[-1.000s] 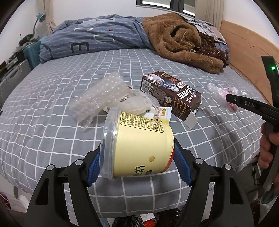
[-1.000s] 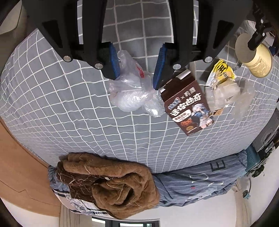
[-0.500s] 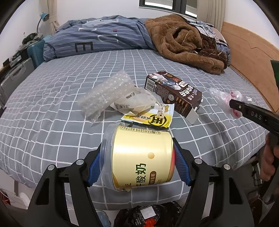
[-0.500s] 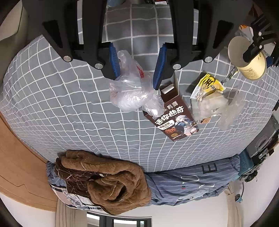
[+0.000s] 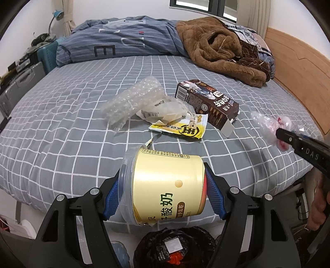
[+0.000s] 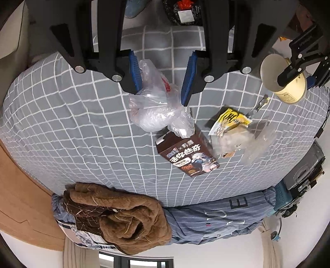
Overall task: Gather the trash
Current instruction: 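Carry the clear bag and yellow tub off the bed over the black bin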
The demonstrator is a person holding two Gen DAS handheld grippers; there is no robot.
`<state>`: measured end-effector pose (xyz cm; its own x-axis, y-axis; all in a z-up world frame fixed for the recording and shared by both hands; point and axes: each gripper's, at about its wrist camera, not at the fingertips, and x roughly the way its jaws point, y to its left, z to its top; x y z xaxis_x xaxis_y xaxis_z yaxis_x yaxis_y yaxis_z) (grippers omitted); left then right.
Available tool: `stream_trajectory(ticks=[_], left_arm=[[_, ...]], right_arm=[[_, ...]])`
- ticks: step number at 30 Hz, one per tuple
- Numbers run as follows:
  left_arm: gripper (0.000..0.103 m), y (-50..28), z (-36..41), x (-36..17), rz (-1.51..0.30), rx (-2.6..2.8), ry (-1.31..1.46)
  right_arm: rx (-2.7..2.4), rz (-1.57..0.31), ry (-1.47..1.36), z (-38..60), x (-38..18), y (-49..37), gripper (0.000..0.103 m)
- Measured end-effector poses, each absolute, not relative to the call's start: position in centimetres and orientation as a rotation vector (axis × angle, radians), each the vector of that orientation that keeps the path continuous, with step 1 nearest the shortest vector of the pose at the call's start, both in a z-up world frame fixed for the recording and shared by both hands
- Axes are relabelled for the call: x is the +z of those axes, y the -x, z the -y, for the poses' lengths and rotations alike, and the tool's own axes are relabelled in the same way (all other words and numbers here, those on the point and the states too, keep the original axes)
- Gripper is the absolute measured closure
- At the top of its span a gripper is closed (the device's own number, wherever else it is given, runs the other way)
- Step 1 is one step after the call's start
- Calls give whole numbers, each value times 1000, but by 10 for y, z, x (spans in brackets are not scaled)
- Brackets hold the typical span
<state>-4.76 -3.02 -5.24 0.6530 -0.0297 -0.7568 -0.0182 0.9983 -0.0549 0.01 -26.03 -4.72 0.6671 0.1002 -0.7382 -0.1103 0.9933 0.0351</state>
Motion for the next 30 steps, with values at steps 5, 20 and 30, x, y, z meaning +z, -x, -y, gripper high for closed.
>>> stream_trajectory(ticks=[5, 20, 30], left_arm=[[34, 59, 27, -52, -861, -6, 71], [34, 100, 16, -57, -877, 7, 102], [34, 128, 12, -69, -909, 16, 103]], right_arm=[[132, -847, 8, 257, -52, 13, 67], [173, -900, 29, 241, -68, 62, 67], [208, -936, 52, 228, -80, 95, 67]])
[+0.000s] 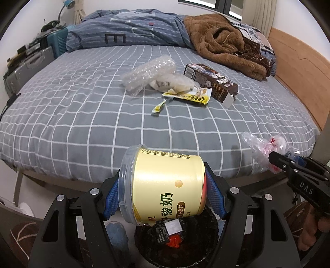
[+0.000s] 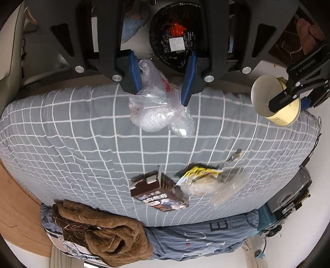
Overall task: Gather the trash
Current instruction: 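Carry the clear bag and yellow tub off the bed over the black bin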
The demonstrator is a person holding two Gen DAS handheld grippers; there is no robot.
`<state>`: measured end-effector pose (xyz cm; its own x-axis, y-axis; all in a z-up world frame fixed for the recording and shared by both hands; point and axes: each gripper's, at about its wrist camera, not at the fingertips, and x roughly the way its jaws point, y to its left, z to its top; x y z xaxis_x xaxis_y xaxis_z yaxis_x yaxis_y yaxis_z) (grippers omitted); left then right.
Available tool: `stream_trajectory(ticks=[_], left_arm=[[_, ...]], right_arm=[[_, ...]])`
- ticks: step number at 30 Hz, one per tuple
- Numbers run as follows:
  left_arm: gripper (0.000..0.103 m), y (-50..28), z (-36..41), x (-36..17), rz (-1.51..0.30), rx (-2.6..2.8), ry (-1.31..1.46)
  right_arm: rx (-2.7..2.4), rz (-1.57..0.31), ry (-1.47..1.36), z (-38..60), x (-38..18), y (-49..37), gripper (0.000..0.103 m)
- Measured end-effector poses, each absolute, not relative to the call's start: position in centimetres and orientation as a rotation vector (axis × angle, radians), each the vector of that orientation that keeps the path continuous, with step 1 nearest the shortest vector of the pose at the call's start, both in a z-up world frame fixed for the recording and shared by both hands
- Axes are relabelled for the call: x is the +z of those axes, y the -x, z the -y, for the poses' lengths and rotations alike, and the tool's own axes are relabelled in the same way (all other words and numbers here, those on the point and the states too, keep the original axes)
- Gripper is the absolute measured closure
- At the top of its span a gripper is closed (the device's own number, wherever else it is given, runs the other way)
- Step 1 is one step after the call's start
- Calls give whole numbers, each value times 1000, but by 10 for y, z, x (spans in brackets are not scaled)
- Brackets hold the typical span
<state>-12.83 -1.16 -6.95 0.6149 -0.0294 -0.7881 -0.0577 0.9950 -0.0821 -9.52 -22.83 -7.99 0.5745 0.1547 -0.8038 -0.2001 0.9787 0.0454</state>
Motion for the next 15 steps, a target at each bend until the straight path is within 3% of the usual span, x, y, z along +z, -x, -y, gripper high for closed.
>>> stream_trajectory(ticks=[15], left_arm=[[34, 155, 8, -100, -978, 28, 105]], right_arm=[[233, -1025, 59, 225, -115, 129, 68]])
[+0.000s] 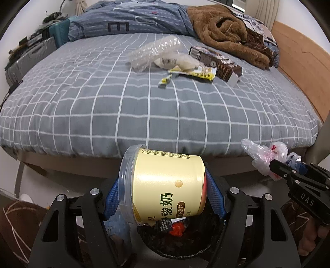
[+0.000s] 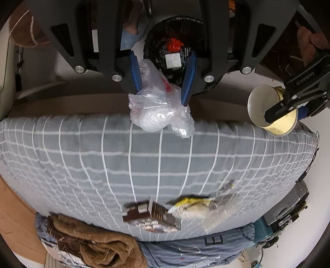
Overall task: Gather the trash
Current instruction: 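Carry the clear bag and yellow tub off the bed over the black bin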
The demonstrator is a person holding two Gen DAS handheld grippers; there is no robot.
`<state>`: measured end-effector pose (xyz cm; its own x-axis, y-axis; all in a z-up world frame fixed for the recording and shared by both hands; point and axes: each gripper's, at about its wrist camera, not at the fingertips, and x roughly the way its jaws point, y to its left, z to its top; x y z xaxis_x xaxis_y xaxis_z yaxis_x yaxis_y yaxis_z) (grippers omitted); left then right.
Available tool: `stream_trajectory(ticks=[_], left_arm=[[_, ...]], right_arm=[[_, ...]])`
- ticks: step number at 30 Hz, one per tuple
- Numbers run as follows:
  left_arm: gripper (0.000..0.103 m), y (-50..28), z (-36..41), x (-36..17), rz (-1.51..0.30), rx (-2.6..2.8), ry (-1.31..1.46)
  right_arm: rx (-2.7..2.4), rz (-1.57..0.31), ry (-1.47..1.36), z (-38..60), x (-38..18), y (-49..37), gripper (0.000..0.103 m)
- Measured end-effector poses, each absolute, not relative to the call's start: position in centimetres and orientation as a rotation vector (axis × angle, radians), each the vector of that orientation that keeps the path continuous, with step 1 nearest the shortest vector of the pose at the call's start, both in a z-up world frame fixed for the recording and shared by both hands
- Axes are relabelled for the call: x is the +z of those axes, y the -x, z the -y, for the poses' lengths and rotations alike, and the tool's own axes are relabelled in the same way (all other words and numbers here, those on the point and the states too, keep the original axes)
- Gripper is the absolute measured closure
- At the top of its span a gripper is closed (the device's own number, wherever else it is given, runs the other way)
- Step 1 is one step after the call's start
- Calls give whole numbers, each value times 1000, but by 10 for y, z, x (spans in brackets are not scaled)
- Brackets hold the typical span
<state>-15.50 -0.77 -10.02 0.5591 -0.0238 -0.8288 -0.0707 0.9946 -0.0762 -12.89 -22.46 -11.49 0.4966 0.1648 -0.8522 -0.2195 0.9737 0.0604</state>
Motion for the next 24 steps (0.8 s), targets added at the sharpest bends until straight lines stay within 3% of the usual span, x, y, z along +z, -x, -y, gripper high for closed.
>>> stream_trajectory(ticks=[24], left_arm=[[34, 161, 40, -172, -1154, -9, 69]], right_arm=[[201, -1205, 85, 236, -183, 142, 67]])
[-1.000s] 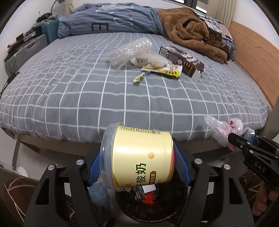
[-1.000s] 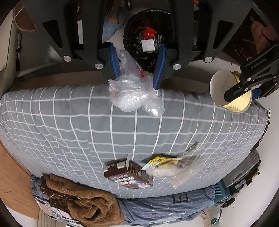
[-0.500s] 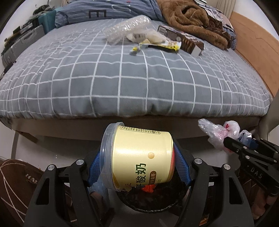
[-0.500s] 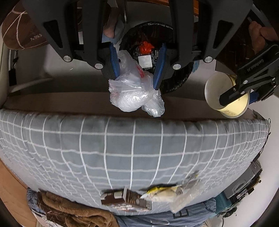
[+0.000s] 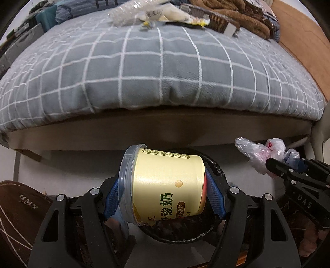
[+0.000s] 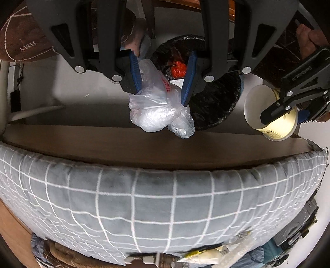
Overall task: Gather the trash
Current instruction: 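Carry the clear bag and yellow tub off the bed over the black bin, then open the left tool to drop the yellow tub into the bin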
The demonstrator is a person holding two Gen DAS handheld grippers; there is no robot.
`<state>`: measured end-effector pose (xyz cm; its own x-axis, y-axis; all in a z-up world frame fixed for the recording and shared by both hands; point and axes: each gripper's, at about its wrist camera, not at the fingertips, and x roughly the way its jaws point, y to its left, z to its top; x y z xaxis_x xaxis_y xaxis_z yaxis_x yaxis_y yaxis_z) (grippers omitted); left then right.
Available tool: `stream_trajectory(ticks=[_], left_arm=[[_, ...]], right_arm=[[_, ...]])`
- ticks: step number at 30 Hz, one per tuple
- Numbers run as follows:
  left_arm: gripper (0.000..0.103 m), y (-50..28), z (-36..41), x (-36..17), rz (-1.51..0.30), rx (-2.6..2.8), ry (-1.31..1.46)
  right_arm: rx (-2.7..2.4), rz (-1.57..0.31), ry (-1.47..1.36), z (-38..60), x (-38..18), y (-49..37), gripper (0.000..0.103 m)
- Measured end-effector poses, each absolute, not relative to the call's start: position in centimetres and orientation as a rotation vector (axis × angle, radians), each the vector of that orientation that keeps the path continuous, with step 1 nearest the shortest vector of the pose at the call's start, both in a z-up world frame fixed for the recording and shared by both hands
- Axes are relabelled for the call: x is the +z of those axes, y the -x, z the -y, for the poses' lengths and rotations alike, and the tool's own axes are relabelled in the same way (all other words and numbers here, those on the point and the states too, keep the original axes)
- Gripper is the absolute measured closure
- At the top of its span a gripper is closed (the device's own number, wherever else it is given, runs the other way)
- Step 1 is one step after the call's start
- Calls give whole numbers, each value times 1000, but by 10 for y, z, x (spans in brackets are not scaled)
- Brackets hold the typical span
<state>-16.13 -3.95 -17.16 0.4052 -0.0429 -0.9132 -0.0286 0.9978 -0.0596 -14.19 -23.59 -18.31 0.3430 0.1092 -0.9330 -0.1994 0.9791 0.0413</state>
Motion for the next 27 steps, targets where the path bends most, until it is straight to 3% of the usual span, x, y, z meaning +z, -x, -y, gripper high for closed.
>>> stream_trajectory(ticks=[22, 26, 27], left_arm=[[33, 152, 86, -223, -1249, -81, 26], [32, 155, 95, -237, -1276, -103, 1], [27, 156, 96, -241, -1281, -101, -9]], right_arm=[[122, -1240, 49, 265, -203, 140, 68], [125, -1244, 53, 261, -209, 138, 68], [126, -1245, 57, 260, -211, 138, 68]])
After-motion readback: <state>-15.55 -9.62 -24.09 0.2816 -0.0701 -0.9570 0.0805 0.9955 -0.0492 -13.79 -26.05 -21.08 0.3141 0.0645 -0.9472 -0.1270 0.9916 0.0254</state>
